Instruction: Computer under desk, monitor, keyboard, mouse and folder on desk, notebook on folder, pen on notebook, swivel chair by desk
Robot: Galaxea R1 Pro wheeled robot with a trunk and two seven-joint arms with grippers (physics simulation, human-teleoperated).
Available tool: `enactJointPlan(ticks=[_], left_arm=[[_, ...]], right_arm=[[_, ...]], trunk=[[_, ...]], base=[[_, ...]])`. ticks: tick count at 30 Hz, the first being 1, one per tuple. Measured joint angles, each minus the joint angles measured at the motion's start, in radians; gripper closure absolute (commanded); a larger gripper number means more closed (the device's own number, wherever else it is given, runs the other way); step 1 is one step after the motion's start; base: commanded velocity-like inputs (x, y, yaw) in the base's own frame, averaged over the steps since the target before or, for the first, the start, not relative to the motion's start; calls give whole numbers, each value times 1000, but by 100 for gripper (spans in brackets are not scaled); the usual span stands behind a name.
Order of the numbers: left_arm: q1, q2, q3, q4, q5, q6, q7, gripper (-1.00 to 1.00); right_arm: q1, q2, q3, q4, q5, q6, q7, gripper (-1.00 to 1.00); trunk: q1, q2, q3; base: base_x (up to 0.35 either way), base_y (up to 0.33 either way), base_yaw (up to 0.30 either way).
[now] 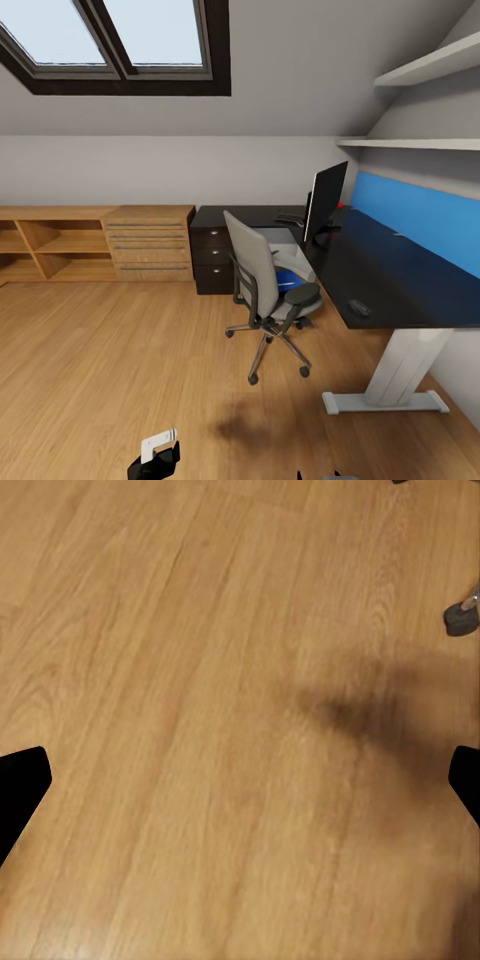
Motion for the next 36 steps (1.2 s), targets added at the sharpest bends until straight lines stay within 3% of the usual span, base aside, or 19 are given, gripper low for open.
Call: enactJointPlan(ticks=[22,32,36], left_arm=[[0,1,0,0,-1,0,0,-100],[0,2,-1,1,0,0,0,-100],[0,3,-1,1,0,0,0,-100]], right_arm=[[0,3,2,45,1,-1,6,-100],[0,5,0,73,0,6,5,-100],[0,0,0,155,1,6,5,-100]], trunk=[[84,-154,-69],[84,-154,-69],[84,-154,-69]], base=[[0,0,0],[0,0,0],[0,0,0]])
